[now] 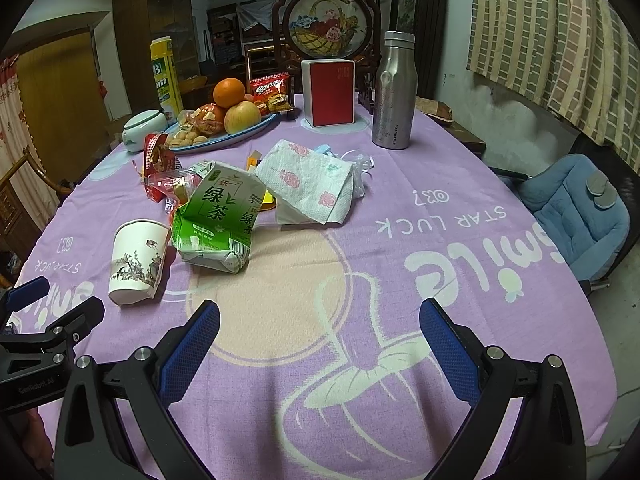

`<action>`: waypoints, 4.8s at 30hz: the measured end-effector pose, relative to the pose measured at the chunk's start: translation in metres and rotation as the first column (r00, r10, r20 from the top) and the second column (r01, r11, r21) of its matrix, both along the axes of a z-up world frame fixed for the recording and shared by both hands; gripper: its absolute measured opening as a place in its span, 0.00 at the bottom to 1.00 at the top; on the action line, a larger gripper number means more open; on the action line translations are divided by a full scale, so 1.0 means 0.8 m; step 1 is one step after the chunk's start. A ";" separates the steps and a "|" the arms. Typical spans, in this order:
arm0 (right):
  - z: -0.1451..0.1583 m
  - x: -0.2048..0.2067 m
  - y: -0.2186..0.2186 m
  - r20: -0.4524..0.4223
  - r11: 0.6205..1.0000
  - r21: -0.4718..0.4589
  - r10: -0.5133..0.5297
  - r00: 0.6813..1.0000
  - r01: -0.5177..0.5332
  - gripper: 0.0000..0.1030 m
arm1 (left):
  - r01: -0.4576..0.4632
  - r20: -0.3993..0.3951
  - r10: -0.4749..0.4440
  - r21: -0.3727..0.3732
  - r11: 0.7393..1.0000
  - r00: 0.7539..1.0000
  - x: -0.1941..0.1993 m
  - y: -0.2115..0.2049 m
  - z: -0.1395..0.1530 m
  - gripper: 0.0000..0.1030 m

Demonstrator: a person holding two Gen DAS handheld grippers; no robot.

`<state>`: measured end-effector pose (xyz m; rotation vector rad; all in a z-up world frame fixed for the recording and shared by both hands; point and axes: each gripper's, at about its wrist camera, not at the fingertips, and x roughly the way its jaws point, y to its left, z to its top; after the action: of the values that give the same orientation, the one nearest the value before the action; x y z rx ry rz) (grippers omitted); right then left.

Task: Collect trash

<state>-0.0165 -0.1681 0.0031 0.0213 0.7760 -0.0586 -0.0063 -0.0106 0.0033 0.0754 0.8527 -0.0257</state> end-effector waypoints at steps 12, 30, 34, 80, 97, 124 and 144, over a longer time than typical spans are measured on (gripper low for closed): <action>-0.002 0.000 -0.001 -0.002 1.000 0.002 -0.002 1.000 0.002 0.95 | 0.006 0.000 -0.006 0.003 1.000 1.000 0.000 -0.002 -0.001 0.94; -0.001 0.000 -0.001 -0.002 1.000 0.003 -0.003 1.000 0.003 0.95 | 0.000 -0.005 0.000 0.004 1.000 1.000 -0.002 -0.001 -0.002 0.94; -0.002 0.000 -0.002 -0.002 1.000 0.003 -0.005 1.000 0.005 0.95 | 0.000 -0.012 0.000 0.008 1.000 1.000 -0.002 -0.002 -0.003 0.94; -0.018 0.005 -0.057 -0.013 0.993 0.115 -0.039 0.999 0.040 0.95 | -0.106 -0.346 0.101 0.002 0.994 0.933 0.146 0.012 -0.069 0.95; -0.018 0.016 -0.021 -0.037 1.000 0.027 -0.010 0.999 0.011 0.95 | -0.037 -0.137 0.018 -0.136 0.990 0.990 0.072 0.057 -0.015 0.75; -0.045 0.226 0.021 -0.116 0.983 -0.157 0.083 0.990 -0.101 0.95 | 0.168 -0.009 -0.172 -0.178 0.970 0.985 0.076 0.026 -0.010 0.75; 0.004 0.083 -0.051 -0.015 0.998 0.060 0.032 0.999 -0.031 0.09 | 0.176 0.010 -0.176 -0.147 0.973 0.984 0.061 0.018 -0.005 0.75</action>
<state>0.0502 -0.2087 0.0065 0.0654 0.7937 -0.0056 0.0424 0.0036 -0.0005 0.0114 0.8425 -0.2555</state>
